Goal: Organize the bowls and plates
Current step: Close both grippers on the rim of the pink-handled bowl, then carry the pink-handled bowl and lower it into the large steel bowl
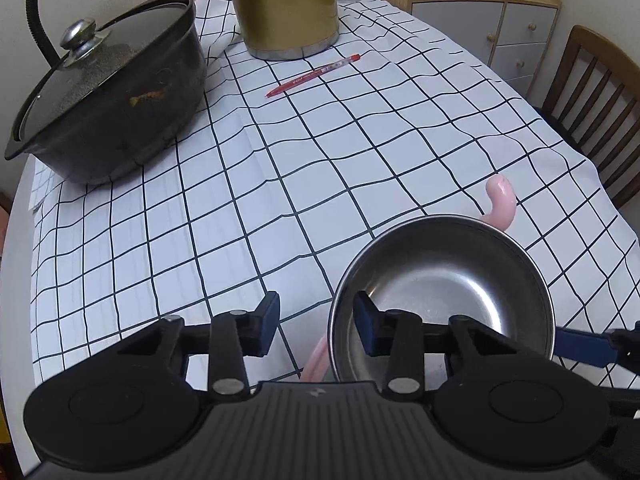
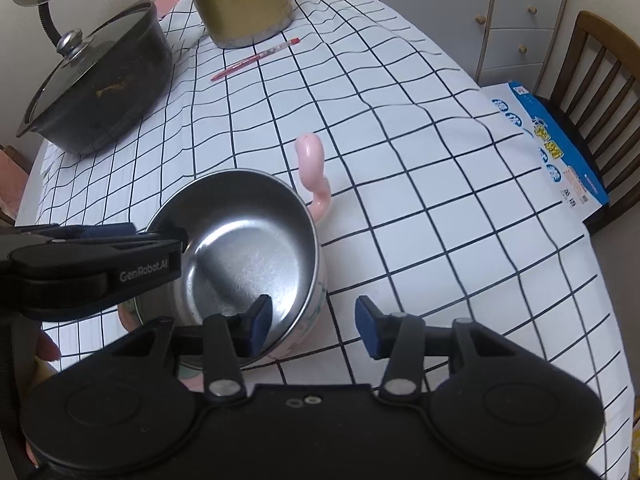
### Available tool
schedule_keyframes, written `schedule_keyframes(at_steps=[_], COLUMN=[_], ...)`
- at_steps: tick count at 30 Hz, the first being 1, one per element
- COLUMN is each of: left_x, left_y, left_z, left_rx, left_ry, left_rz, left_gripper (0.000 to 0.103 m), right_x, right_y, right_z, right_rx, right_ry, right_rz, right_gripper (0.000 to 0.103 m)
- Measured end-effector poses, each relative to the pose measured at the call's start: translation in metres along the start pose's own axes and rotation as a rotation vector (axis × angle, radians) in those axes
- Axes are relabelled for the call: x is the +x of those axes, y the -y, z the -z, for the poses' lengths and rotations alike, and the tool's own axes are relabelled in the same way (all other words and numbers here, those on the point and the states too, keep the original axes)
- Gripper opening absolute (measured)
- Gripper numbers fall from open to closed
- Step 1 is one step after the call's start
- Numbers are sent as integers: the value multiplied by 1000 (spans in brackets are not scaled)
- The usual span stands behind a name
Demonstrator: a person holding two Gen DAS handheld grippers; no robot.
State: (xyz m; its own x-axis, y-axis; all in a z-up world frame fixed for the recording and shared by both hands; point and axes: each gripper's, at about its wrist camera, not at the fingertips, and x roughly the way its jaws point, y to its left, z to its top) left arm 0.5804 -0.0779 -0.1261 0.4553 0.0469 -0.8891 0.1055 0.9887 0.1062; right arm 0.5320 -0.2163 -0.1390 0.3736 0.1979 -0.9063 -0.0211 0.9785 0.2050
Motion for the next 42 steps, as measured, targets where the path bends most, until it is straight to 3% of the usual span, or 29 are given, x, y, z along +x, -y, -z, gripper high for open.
schedule_keyframes(at_steps=[8, 11, 25, 42], left_x=[3, 2, -24, -133], left_y=[8, 10, 22, 52], left_z=[0, 0, 17, 66], left_rx=[15, 21, 34, 45], left_ry=[-1, 0, -3, 68], left_rz=[16, 9, 6, 53], left_gripper=[15, 15, 9, 7], right_x=[5, 4, -9, -106], right_y=[-6, -9, -7, 8], right_z=[2, 2, 12, 57], right_rx=[1, -6, -48, -73], right_ry=[-26, -26, -17, 60], right_rz=[-1, 1, 54, 92], right_gripper=[31, 25, 17, 14])
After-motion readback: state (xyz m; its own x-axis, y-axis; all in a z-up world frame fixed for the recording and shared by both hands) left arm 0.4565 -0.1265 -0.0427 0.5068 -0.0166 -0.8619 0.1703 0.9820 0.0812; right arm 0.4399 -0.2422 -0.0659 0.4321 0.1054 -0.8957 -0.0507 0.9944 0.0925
